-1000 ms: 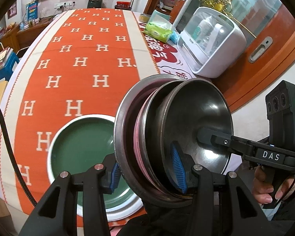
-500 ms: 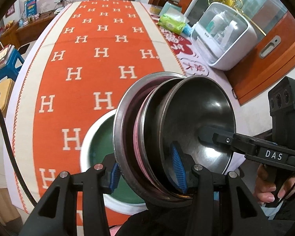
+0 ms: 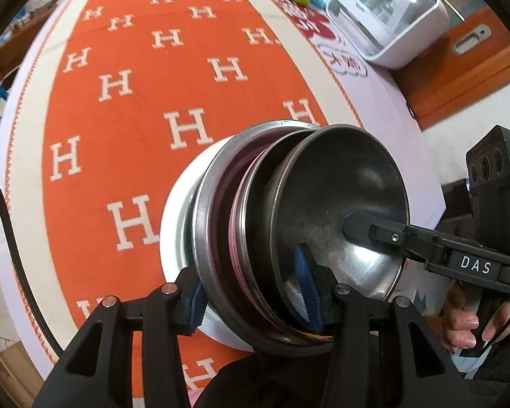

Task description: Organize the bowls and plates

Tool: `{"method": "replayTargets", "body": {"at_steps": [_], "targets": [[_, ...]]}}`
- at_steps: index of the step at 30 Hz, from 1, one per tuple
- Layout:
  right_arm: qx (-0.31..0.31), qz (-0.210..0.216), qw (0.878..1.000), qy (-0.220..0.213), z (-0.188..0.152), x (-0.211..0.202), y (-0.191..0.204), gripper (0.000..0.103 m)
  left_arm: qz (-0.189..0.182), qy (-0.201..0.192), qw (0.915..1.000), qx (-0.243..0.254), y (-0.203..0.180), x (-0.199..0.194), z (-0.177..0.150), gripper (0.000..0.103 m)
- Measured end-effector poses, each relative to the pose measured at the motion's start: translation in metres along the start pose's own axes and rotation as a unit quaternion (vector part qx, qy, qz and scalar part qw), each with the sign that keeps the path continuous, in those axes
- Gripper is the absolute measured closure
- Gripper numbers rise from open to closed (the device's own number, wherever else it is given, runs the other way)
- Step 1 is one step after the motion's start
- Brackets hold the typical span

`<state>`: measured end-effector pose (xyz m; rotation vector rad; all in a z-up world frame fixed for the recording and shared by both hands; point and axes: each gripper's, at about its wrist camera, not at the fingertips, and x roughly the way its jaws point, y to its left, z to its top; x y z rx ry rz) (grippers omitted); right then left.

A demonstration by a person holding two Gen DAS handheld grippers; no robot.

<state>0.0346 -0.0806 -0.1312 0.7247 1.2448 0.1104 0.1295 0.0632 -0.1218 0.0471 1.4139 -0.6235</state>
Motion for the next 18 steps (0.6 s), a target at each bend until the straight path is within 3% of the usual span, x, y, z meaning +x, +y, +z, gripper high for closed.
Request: {"method": "replayTargets", "body": {"at_steps": [6, 18], "targets": [[0.037, -0.016, 0.999, 0.002, -0.007, 0.002, -0.011, 0.070, -0.011, 0.026, 0.9994, 0.019, -0.004, 0.012, 0.003, 0.058], [0.052, -0.027, 0.998, 0.014, -0.010, 0.009, -0.016, 0.069, -0.007, 0.045, 0.9988, 0.016, -0.003, 0.024, 0.003, 0.058]]}}
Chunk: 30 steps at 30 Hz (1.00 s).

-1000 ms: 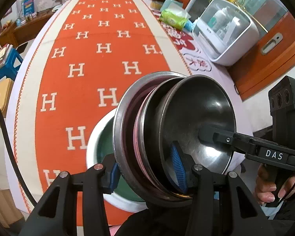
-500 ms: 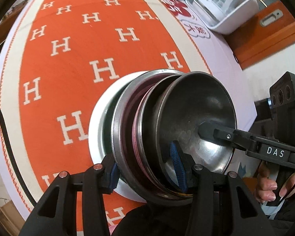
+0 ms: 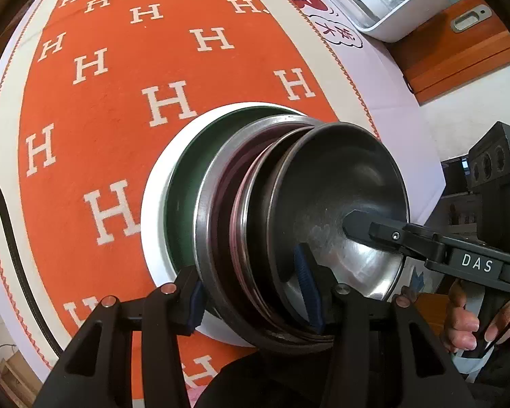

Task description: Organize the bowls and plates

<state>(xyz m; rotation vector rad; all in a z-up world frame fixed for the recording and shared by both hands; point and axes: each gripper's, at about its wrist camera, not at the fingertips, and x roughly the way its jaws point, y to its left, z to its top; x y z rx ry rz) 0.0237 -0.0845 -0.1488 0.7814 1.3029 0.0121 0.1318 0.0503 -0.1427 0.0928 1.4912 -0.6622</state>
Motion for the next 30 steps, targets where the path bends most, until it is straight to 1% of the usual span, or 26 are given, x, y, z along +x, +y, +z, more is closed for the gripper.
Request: {"method": "replayTargets", "body": {"at_steps": [3, 6, 8, 13, 14, 15, 17, 20, 23, 25, 27, 28, 29, 30], "targets": [[-0.005, -0.007, 1.000, -0.002, 0.001, 0.001, 0.002, 0.066, 0.007, -0.004, 1.0000, -0.003, 0.001, -0.001, -0.002, 0.056], [-0.009, -0.018, 1.000, -0.011, 0.000, -0.002, 0.002, 0.062, 0.010, -0.017, 0.9998, 0.001, 0.000, -0.006, -0.004, 0.055], [-0.011, -0.023, 1.000, -0.015, -0.001, -0.004, 0.002, 0.058, 0.019, -0.022, 0.9996, 0.005, -0.001, -0.008, -0.006, 0.052], [-0.024, -0.032, 0.999, -0.033, -0.006, -0.012, 0.004, 0.056, 0.025, -0.038, 0.9990, 0.004, -0.001, -0.013, -0.013, 0.050], [-0.028, -0.030, 0.998, -0.038, -0.008, -0.015, 0.005, 0.052, 0.027, -0.043, 0.9987, 0.005, -0.001, -0.015, -0.014, 0.048], [-0.030, -0.027, 0.998, -0.041, -0.009, -0.017, 0.005, 0.051, 0.031, -0.054, 0.9980, 0.005, -0.001, -0.019, -0.016, 0.045], [-0.039, -0.024, 0.998, -0.052, -0.013, -0.024, 0.008, 0.046, 0.031, -0.071, 0.9970, 0.004, -0.001, -0.026, -0.019, 0.043], [-0.056, -0.020, 0.996, -0.070, -0.019, -0.034, 0.012, 0.045, 0.028, -0.098, 0.9947, 0.005, -0.002, -0.039, -0.026, 0.039], [-0.079, -0.013, 0.992, -0.093, -0.024, -0.048, 0.017, 0.045, 0.047, -0.133, 0.9898, 0.019, -0.010, -0.056, -0.036, 0.034], [-0.094, -0.011, 0.990, -0.109, -0.027, -0.060, 0.020, 0.045, 0.055, -0.154, 0.9865, 0.009, -0.012, -0.070, -0.044, 0.031], [-0.119, -0.011, 0.984, -0.134, -0.030, -0.078, 0.024, 0.043, 0.049, -0.168, 0.9845, -0.007, -0.012, -0.081, -0.049, 0.031], [-0.127, -0.012, 0.982, -0.141, -0.031, -0.084, 0.026, 0.039, 0.049, -0.174, 0.9833, -0.017, -0.012, -0.087, -0.051, 0.031], [-0.141, -0.014, 0.978, -0.152, -0.033, -0.094, 0.028, 0.033, 0.055, -0.178, 0.9821, -0.028, -0.013, -0.094, -0.052, 0.031], [-0.149, -0.016, 0.976, -0.157, -0.033, -0.099, 0.029, 0.030, 0.060, -0.180, 0.9813, -0.033, -0.016, -0.098, -0.053, 0.031]]}}
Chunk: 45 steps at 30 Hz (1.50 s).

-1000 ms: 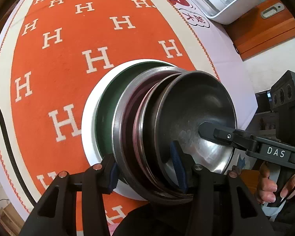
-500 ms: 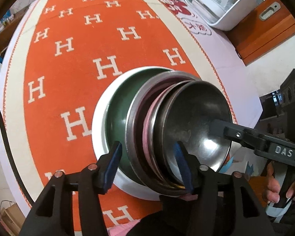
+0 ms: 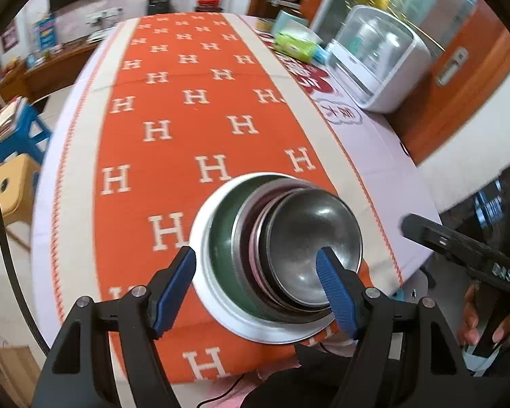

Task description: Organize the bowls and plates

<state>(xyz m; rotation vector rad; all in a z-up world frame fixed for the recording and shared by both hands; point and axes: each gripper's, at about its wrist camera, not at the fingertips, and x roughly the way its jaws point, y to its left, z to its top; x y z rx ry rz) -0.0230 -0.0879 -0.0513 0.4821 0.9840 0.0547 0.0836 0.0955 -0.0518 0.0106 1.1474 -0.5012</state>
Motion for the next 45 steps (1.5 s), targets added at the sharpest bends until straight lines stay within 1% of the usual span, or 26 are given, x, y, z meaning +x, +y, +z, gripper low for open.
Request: {"method": "replayTargets", "body": {"at_steps": [1, 4, 6, 8, 10, 13, 14, 16, 17, 18, 23, 25, 28, 34, 45], "targets": [[-0.012, 0.000, 1.000, -0.006, 0.002, -0.008, 0.001, 0.026, 0.009, -0.005, 0.9999, -0.003, -0.002, -0.007, 0.001, 0.031], [-0.049, -0.010, 0.999, -0.005, 0.005, -0.026, 0.007, 0.024, 0.037, -0.025, 0.9990, -0.006, -0.014, -0.028, 0.000, 0.030], [-0.074, -0.011, 0.997, -0.005, 0.006, -0.038, 0.012, 0.020, 0.051, -0.035, 0.9980, -0.012, -0.025, -0.045, -0.002, 0.024], [-0.090, -0.009, 0.996, -0.006, 0.006, -0.052, 0.016, 0.012, 0.055, -0.045, 0.9971, -0.026, -0.033, -0.058, -0.005, 0.022], [-0.100, -0.008, 0.995, -0.003, 0.005, -0.066, 0.022, 0.007, 0.063, -0.054, 0.9956, -0.045, -0.040, -0.069, -0.008, 0.021], [-0.110, -0.013, 0.994, 0.001, -0.001, -0.081, 0.028, 0.004, 0.089, -0.073, 0.9921, -0.051, -0.055, -0.083, -0.015, 0.016], [-0.113, -0.015, 0.994, 0.002, -0.002, -0.086, 0.031, 0.004, 0.099, -0.080, 0.9905, -0.051, -0.060, -0.087, -0.018, 0.012], [-0.107, -0.012, 0.994, 0.003, -0.004, -0.093, 0.032, 0.003, 0.112, -0.086, 0.9886, -0.052, -0.068, -0.092, -0.023, 0.008], [-0.104, -0.012, 0.994, 0.000, -0.005, -0.096, 0.033, 0.003, 0.117, -0.088, 0.9879, -0.053, -0.071, -0.094, -0.025, 0.004], [-0.105, -0.015, 0.994, -0.006, -0.007, -0.099, 0.034, 0.003, 0.125, -0.088, 0.9867, -0.055, -0.074, -0.095, -0.027, 0.001], [-0.109, -0.033, 0.993, -0.022, -0.013, -0.103, 0.034, 0.002, 0.169, -0.106, 0.9774, -0.070, -0.081, -0.102, -0.033, 0.001], [-0.114, -0.040, 0.992, -0.026, -0.016, -0.102, 0.035, 0.000, 0.182, -0.115, 0.9737, -0.075, -0.083, -0.105, -0.036, 0.001], [-0.121, -0.050, 0.991, -0.036, -0.018, -0.102, 0.038, 0.000, 0.195, -0.124, 0.9698, -0.078, -0.084, -0.107, -0.039, 0.001], [-0.129, -0.050, 0.989, -0.058, -0.023, -0.102, 0.041, 0.000, 0.211, -0.125, 0.9671, -0.068, -0.087, -0.106, -0.044, 0.001], [-0.129, -0.047, 0.989, -0.063, -0.027, -0.102, 0.044, 0.000, 0.221, -0.138, 0.9635, -0.060, -0.090, -0.109, -0.047, 0.001]]}}
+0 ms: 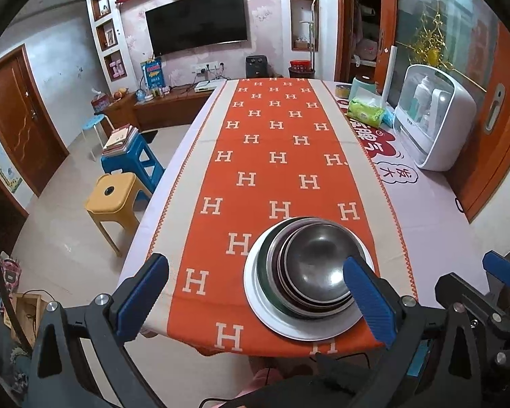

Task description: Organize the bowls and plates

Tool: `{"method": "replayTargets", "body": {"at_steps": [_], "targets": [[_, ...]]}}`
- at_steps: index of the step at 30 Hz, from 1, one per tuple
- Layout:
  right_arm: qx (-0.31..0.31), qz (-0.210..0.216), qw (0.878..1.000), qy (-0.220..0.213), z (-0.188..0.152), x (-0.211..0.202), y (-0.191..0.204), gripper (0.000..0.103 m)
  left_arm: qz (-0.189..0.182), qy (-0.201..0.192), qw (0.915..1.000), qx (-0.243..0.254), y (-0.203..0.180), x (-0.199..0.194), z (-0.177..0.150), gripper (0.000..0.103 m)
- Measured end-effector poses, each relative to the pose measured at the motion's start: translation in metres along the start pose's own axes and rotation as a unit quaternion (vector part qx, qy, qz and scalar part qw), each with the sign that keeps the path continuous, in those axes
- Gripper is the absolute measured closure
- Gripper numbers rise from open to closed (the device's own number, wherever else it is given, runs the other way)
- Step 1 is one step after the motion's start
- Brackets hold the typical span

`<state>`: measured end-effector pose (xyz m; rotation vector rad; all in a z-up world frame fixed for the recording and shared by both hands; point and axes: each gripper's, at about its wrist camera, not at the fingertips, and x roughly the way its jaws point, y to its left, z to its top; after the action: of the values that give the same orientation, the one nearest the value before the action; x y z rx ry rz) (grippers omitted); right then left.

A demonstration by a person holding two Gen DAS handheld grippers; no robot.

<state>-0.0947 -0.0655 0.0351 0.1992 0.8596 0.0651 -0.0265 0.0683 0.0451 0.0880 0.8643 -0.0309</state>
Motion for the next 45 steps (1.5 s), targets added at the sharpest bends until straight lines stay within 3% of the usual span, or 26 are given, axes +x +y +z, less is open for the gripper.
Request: {"method": "replayTargets", "body": {"at_steps": [12, 45], "targets": [[0.003, 0.003, 1.000, 0.002, 0.0003, 0.0012, 0.0009, 0.000, 0.001, -0.013, 0.9999, 0.010, -0.0037, -0.0040, 0.0012, 0.001], [0.012, 0.000, 1.000, 0.013, -0.0092, 0.0080, -0.0001, 0.000, -0.008, 0.004, 0.9999, 0.015, -0.0038, 0.0009, -0.0048, 0.001]]}}
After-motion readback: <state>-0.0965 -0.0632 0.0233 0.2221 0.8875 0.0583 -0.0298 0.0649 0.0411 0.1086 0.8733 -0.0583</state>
